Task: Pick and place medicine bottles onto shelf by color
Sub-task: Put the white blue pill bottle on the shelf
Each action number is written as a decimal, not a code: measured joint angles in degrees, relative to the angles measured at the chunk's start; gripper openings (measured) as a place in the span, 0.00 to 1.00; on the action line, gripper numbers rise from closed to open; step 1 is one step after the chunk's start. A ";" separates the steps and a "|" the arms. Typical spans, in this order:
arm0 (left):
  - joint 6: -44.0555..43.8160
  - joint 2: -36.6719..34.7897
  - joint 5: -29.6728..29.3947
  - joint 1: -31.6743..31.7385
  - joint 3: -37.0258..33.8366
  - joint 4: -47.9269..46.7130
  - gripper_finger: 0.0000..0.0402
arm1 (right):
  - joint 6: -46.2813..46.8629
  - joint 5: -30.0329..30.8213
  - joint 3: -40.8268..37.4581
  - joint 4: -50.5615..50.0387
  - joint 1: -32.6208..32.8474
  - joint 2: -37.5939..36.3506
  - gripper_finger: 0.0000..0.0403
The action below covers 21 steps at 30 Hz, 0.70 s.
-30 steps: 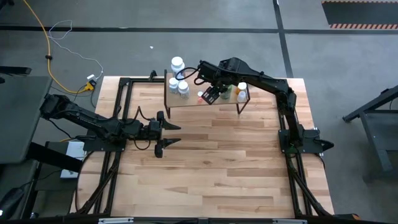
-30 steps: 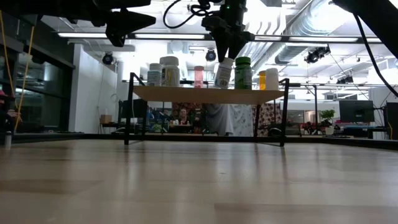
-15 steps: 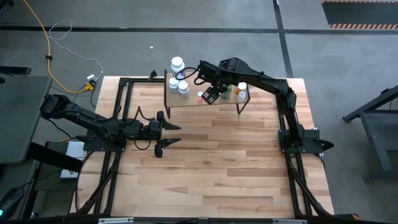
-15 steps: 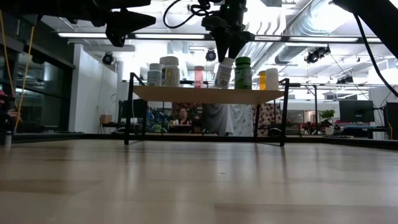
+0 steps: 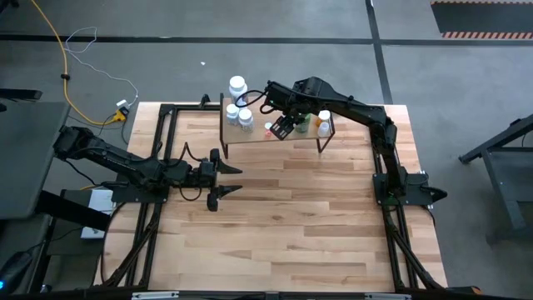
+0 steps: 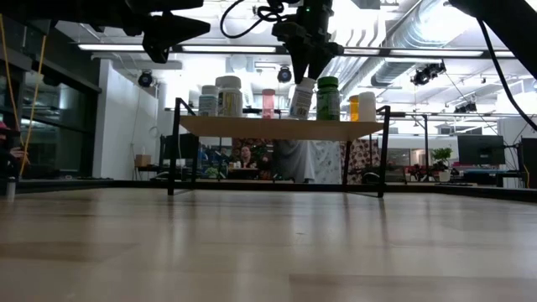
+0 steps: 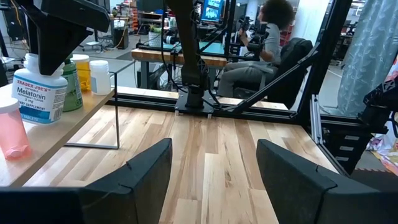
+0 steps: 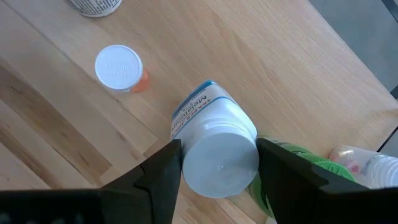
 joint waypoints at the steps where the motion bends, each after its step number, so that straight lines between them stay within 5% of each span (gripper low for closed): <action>1: -0.02 0.00 -0.01 -0.02 0.00 0.01 0.56 | 0.00 0.00 0.00 0.00 0.00 0.00 0.48; 21: 0.11 0.01 0.01 -0.02 -0.02 0.00 0.56 | -0.28 -1.79 0.04 -1.30 -0.35 0.87 0.48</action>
